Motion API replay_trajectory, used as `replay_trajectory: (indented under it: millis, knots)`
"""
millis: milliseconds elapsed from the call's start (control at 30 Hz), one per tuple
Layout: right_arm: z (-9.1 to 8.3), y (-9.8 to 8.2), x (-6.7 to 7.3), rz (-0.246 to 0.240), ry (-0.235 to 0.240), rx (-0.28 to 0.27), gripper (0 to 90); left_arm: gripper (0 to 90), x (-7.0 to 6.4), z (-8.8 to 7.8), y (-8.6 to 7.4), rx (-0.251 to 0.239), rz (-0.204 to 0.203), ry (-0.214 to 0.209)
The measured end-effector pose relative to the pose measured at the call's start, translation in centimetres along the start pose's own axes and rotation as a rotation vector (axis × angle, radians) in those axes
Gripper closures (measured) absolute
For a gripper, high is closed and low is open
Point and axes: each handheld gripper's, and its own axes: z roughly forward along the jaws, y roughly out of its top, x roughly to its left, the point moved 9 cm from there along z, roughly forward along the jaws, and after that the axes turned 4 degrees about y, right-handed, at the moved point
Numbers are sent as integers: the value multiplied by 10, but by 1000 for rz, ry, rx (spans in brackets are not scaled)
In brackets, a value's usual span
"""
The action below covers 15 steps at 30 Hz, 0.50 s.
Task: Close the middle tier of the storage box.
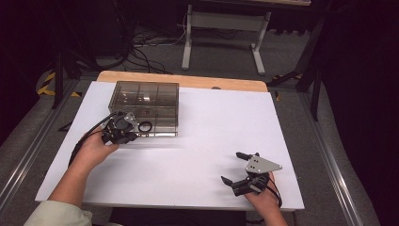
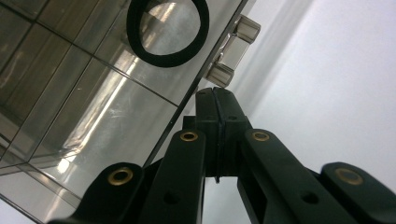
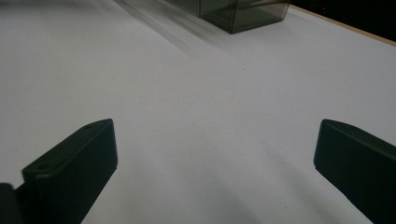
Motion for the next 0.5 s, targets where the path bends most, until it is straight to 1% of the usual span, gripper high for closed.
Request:
replay_trajectory:
  millis: [67,100,167,200,233,267,333,400,433,467,500]
  knots:
    - [0,0,0,1,0,0,3,896,1,1,1,-9,-9,-5]
    - [0,0,0,0,0,0,3,896,2,1,1,-14,-10,2]
    - [0,0,0,1,0,0,3,896,3,1,1,-14,-19,0]
    - [0,0,0,1,1,0,3,896,4,1,2,-21,-24,8]
    - [0,0,0,0,0,0,3,896,4,1,2,-24,-28,5]
    - [0,0,0,1,1,0,3,896,6,1,3,-30,-28,16]
    - [0,0,0,1,1,0,3,896,8,0,3,-32,-34,20]
    - [0,0,0,1,1,-1,3,896,8,0,4,-41,-50,24]
    - [0,0,0,3,1,-1,3,896,10,0,5,-46,-49,32]
    - [0,0,0,4,1,-1,3,896,10,0,5,-48,-54,27]
    - [0,0,0,3,1,-1,3,896,11,0,5,-50,-58,30]
